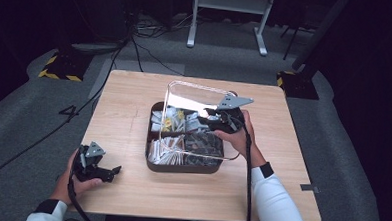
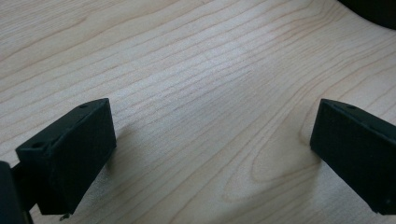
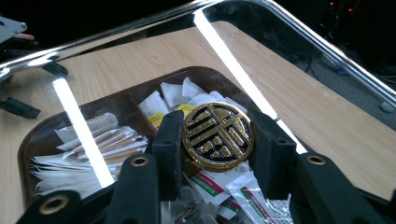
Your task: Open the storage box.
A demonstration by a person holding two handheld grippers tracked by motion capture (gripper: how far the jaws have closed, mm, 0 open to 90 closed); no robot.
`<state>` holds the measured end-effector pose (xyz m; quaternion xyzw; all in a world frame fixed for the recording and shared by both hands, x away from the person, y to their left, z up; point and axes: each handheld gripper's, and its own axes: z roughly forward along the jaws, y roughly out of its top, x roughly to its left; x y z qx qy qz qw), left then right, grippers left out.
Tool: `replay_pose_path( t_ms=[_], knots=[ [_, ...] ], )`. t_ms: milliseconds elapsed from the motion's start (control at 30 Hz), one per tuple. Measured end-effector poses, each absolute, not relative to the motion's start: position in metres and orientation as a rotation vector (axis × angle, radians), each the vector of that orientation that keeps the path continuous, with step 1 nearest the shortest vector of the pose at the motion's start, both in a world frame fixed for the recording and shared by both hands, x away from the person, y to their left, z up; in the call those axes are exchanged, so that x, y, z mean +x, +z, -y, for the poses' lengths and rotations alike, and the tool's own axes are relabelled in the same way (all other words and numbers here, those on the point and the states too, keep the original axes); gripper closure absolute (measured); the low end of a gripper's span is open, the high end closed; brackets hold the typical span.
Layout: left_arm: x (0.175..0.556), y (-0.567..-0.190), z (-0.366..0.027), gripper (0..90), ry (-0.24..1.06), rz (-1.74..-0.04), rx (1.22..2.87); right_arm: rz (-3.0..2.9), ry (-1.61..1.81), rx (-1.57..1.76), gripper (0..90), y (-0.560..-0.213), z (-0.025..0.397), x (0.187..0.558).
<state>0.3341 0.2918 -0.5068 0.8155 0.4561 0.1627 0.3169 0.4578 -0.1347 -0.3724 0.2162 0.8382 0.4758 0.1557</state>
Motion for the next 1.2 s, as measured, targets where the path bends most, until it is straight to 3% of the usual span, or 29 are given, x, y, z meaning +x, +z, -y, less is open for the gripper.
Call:
replay_pose_path(
  t_ms=[1200],
  knots=[
    [0.334, -0.507, -0.292, 0.4, 0.428, -1.200, 2.146, -2.321, 1.272, 0.763, 58.8, -0.373, 0.215, 0.459]
  ],
)
